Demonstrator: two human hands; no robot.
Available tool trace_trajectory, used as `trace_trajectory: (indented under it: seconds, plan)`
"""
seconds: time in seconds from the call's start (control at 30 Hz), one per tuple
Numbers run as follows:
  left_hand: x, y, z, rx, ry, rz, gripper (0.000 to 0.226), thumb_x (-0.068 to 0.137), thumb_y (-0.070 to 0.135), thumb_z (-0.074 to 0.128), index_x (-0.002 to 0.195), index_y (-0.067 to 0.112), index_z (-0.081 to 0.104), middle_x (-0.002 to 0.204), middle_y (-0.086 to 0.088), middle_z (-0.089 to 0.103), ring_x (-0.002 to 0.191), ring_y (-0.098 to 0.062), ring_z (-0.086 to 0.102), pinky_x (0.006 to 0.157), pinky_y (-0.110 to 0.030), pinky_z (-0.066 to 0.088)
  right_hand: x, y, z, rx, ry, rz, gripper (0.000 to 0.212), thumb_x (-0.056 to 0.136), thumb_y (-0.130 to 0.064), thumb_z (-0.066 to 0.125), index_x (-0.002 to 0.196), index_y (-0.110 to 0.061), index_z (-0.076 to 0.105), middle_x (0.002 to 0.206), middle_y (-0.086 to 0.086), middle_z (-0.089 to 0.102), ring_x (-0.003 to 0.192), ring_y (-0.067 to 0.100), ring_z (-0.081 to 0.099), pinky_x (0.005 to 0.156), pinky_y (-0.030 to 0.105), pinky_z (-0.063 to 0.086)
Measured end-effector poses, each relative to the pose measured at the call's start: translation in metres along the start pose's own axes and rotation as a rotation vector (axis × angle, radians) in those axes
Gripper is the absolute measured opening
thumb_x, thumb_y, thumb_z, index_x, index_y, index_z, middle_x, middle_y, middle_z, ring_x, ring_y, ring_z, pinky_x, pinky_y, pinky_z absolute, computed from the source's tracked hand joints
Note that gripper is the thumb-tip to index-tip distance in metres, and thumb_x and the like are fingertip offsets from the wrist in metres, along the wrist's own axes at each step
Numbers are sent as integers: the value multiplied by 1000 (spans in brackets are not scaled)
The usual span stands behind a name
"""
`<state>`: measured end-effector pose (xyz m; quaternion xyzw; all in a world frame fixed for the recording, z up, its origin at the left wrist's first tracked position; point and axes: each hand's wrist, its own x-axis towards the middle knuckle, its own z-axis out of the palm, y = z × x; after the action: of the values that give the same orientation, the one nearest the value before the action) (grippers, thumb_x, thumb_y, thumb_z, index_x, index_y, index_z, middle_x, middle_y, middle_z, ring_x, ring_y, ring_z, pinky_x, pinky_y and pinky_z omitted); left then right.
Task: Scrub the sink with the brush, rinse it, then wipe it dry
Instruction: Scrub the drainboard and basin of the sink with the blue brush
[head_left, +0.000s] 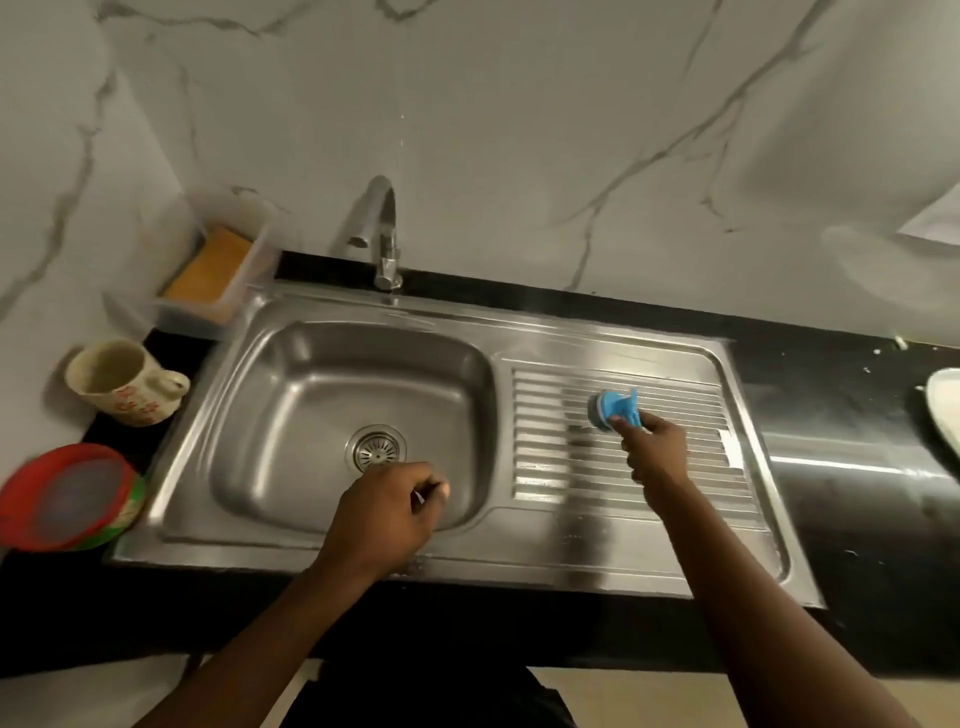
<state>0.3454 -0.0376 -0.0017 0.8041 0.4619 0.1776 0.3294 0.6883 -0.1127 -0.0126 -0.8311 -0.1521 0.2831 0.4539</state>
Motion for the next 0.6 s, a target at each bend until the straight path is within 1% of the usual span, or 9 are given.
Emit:
trace_trajectory:
  seconds: [0.07,0.1,0.13,0.2,0.3,0.37,0.43,0.5,0.6]
  plan:
    - [0,9,8,13,-15,8,12,89,43,65,82,33,65,72,23,64,67,1,61,62,-26,52,8,3,20,-145,2,-37,40,89,-33,79,125,-17,74,86,3,72,68,20,65,62,36,56]
    - [0,12,13,24,-19,6,12,89,42,66,81,33,65,72,23,64,67,1,61,62,-26,52,11,3,33,-207,-17,-62,41,88,-35,79,126,-18,74,98,4,76,82,24,71,76,41,60]
    - [0,15,16,34,-21,1,12,89,41,67,81,32,65,71,22,64,67,1,61,61,-25,51,11,2,47,-251,-43,-99,40,89,-36,76,126,-21,74,105,3,78,92,26,74,83,43,60]
    - [1,20,23,49,-29,-14,15,90,42,67,80,31,66,70,20,65,66,0,61,60,-26,51,5,-6,75,-336,-91,-207,37,90,-41,68,124,-28,74,106,2,78,98,27,74,82,37,57]
    - [3,25,31,59,-27,-22,13,89,42,67,80,31,66,70,20,65,65,0,61,60,-27,52,-5,-10,101,-562,-163,-385,43,96,-35,62,139,-38,63,114,1,75,101,28,71,74,30,44]
    - [5,30,37,58,-31,-30,13,89,39,69,80,31,67,71,20,65,66,0,62,60,-28,53,-3,0,89,-652,-174,-433,48,99,-34,60,147,-41,55,116,0,74,94,26,70,71,29,41]
    - [7,34,42,54,-33,-36,13,90,38,69,80,30,68,71,19,66,67,-1,62,60,-29,53,10,17,57,-631,-133,-398,45,100,-38,62,145,-39,58,111,4,75,92,29,71,71,32,47]
    - [8,37,47,60,-38,-34,15,91,38,69,80,29,68,70,18,66,66,-1,62,60,-29,53,29,35,8,-600,-26,-338,40,99,-39,64,139,-35,63,103,8,76,93,35,72,73,38,54]
    - [9,38,54,56,-59,-36,15,91,40,69,79,32,68,69,20,65,66,-1,62,60,-27,52,55,55,-69,-599,157,-211,32,101,-33,63,131,-22,68,96,10,74,82,30,68,69,37,52]
